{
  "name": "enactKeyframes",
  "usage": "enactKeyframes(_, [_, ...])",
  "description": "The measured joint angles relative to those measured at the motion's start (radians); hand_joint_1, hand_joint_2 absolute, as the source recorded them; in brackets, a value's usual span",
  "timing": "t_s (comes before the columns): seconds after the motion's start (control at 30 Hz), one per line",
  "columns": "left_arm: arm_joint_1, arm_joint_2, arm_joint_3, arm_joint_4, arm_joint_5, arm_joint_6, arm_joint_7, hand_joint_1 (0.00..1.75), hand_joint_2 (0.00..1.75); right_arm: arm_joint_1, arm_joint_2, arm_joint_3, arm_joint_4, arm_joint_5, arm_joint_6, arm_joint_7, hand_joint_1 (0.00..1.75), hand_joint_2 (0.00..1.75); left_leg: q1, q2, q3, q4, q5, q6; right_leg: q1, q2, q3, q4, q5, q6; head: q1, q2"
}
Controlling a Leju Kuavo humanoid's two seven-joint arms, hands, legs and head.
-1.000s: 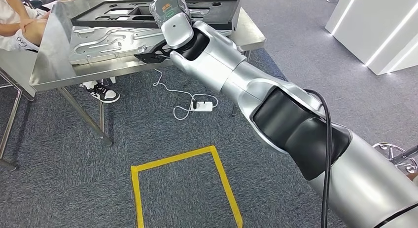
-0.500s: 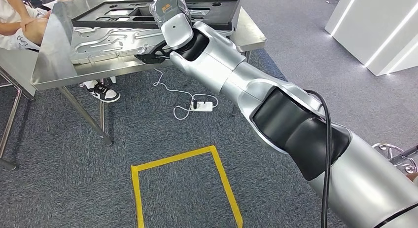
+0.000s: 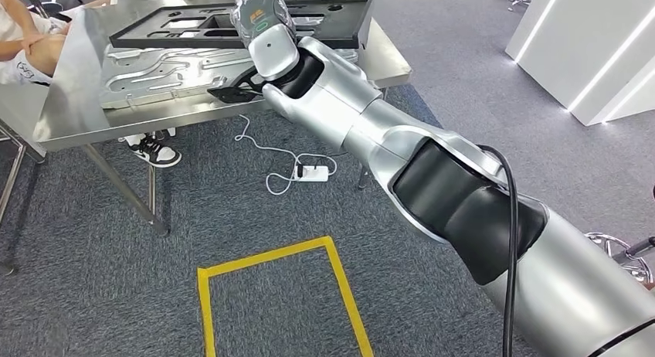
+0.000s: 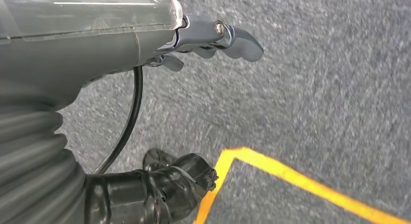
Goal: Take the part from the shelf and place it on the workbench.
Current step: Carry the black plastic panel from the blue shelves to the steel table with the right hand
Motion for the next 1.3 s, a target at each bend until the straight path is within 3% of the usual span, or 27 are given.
enactKeyframes(0.03, [-0.001, 0.001, 0.001, 0.000, 0.000, 0.000, 0.000, 0.00, 1.75, 0.002, 0.001, 0.000, 0.000, -0.001, -0.001, -0.001, 1.75, 1.75, -0.001, -0.001, -0.003, 0.006, -0.007, -0.008, -0.001, 0.002, 0.003, -0.007, -0.005, -0.007, -0.001, 0.000])
enactKeyframes(0.07, [-0.001, 0.001, 0.001, 0.000, 0.000, 0.000, 0.001, 0.00, 1.75, 0.004, 0.002, 0.001, 0.001, -0.002, -0.003, -0.001, 1.75, 1.75, -0.002, -0.002, -0.004, 0.006, -0.010, -0.008, 0.000, 0.006, 0.000, -0.003, -0.008, -0.019, -0.001, 0.000])
enactKeyframes(0.1, [0.000, -0.001, 0.001, 0.000, 0.000, 0.000, 0.001, 0.00, 1.75, 0.007, 0.003, 0.001, 0.002, -0.003, -0.003, -0.003, 1.75, 1.75, -0.003, -0.003, -0.003, 0.001, -0.010, -0.002, -0.003, 0.008, -0.003, -0.002, -0.009, -0.028, -0.002, 0.000])
enactKeyframes(0.2, [0.003, 0.005, 0.004, -0.001, 0.000, 0.002, 0.001, 0.00, 1.75, 0.010, 0.003, 0.001, 0.004, -0.006, -0.004, -0.007, 1.75, 1.75, -0.005, -0.004, 0.006, -0.023, -0.002, 0.017, -0.010, 0.017, -0.005, -0.014, -0.003, -0.034, -0.002, 0.000])
enactKeyframes(0.3, [0.002, 0.007, 0.008, -0.002, -0.001, -0.001, -0.002, 0.00, 1.75, 0.016, 0.004, 0.002, 0.005, -0.007, -0.004, -0.010, 1.75, 1.75, -0.020, -0.008, 0.021, -0.062, 0.056, 0.029, -0.018, 0.021, 0.015, -0.074, 0.031, -0.041, -0.009, 0.000])
enactKeyframes(0.33, [0.000, 0.004, 0.010, -0.002, -0.001, -0.003, -0.004, 0.00, 1.75, 0.020, 0.004, 0.002, 0.006, -0.007, -0.004, -0.011, 1.75, 1.75, -0.023, -0.010, 0.022, -0.077, 0.077, 0.027, -0.014, 0.023, 0.015, -0.088, 0.041, -0.045, -0.012, 0.000])
enactKeyframes(0.4, [-0.006, 0.004, 0.017, -0.003, -0.001, -0.008, -0.007, 0.00, 1.75, 0.032, 0.000, 0.003, 0.009, -0.006, -0.004, -0.013, 1.75, 1.75, -0.018, -0.012, 0.026, -0.092, 0.083, 0.008, -0.007, 0.030, 0.011, -0.099, 0.048, -0.052, -0.014, 0.000])
enactKeyframes(0.5, [-0.002, -0.001, 0.023, -0.002, -0.003, -0.017, -0.011, 0.00, 1.75, 0.084, -0.012, 0.003, 0.020, -0.011, -0.004, -0.018, 1.75, 1.75, -0.004, -0.011, 0.046, -0.106, 0.045, -0.024, 0.012, 0.029, 0.016, -0.085, 0.037, -0.055, -0.013, 0.000])
enactKeyframes(0.6, [0.004, -0.008, 0.023, -0.002, -0.014, -0.023, -0.017, 0.00, 1.75, 0.104, -0.016, 0.004, 0.025, -0.018, -0.005, -0.020, 1.75, 1.75, 0.004, -0.011, 0.046, -0.098, 0.024, -0.047, 0.018, 0.026, 0.016, -0.074, 0.031, -0.056, -0.013, 0.000])
enactKeyframes(0.83, [0.006, -0.008, 0.023, -0.002, -0.032, -0.029, -0.031, 0.00, 1.75, 0.031, -0.016, 0.003, 0.008, -0.021, -0.005, -0.018, 1.75, 1.75, 0.003, -0.013, 0.036, -0.075, 0.023, -0.044, 0.017, 0.025, 0.018, -0.073, 0.036, -0.049, -0.013, 0.000])
enactKeyframes(1.03, [0.006, -0.004, 0.024, -0.002, -0.048, -0.031, -0.045, 0.00, 1.75, 0.012, -0.017, 0.003, -0.011, -0.006, -0.012, -0.001, 1.75, 1.75, 0.002, -0.014, 0.024, -0.042, 0.008, -0.019, 0.010, 0.024, 0.018, -0.067, 0.035, -0.040, -0.013, 0.000])
enactKeyframes(1.23, [0.006, 0.000, 0.024, -0.002, -0.061, -0.033, -0.048, 0.00, 1.75, 0.011, -0.023, 0.003, -0.030, -0.006, -0.013, -0.001, 1.75, 1.75, -0.004, -0.013, 0.012, -0.021, 0.005, 0.009, 0.005, 0.022, 0.022, -0.073, 0.040, -0.012, -0.013, 0.000])
enactKeyframes(1.3, [0.005, 0.000, 0.024, -0.002, -0.064, -0.033, -0.048, 0.00, 1.75, 0.006, -0.030, 0.002, -0.033, -0.006, -0.012, -0.002, 1.75, 1.75, -0.004, -0.010, 0.019, -0.038, 0.016, 0.023, 0.005, 0.013, 0.004, -0.035, 0.012, -0.009, -0.012, 0.000])
